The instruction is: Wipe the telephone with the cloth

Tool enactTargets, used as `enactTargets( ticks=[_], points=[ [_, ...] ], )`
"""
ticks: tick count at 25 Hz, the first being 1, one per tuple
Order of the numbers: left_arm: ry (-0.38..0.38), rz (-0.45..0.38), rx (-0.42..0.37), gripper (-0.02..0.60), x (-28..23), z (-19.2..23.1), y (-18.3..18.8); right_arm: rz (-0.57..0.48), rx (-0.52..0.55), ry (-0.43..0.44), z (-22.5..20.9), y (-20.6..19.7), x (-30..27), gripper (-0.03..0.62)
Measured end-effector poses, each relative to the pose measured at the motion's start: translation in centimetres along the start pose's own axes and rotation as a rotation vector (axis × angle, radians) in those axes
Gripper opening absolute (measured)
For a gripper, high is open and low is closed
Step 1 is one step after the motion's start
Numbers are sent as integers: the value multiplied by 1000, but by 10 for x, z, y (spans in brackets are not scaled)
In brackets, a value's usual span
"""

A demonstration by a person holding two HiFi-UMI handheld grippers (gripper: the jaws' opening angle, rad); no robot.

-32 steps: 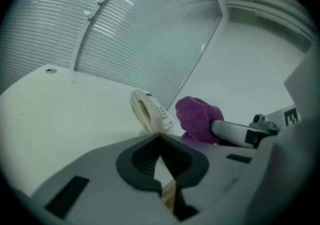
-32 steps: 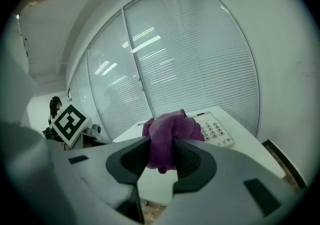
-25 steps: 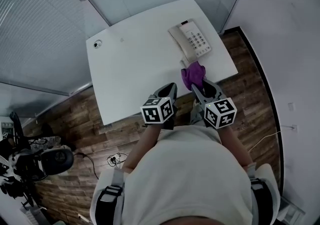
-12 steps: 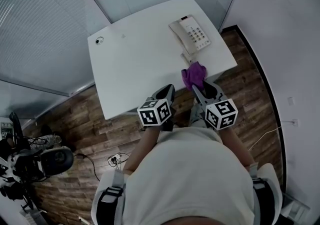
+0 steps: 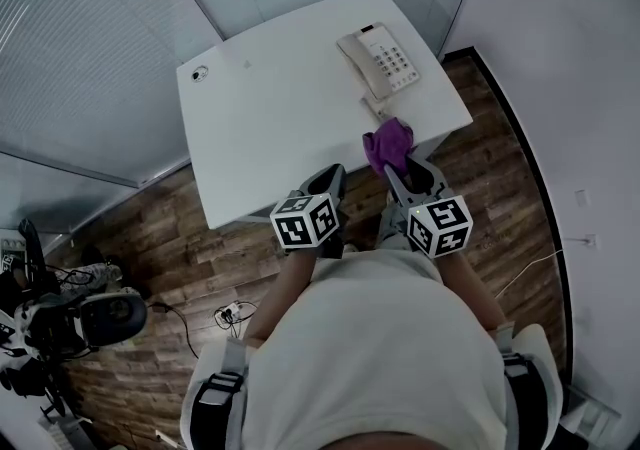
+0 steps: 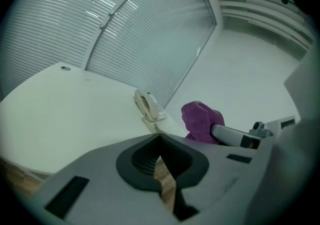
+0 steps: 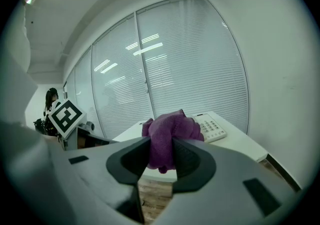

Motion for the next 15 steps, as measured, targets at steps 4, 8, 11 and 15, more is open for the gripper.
enactTargets(
  ticks=[4,8,11,15],
  points=[
    [-2,-4,3,20,-1,5,3,-3,-2,2,2,1,-6,132],
    [-7,-6,7,20,-3,7,0,-3,0,1,4,-3,-8,132],
    [-12,-5,2,20,0,1,-3,-9,0,-2,4,-4,-1,132],
    [-14,-6,3,20,8,-6,-8,-13,-4,-5,7,-4,10,132]
  ],
)
Point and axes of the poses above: the fingertips, and each gripper's own axes: x backward along the fingers, z to its left, y out of its top, the point moved 5 cm from there along x, backward along the fingers, and after that the axes turned 1 degree about -y, right-handed, at the moved point
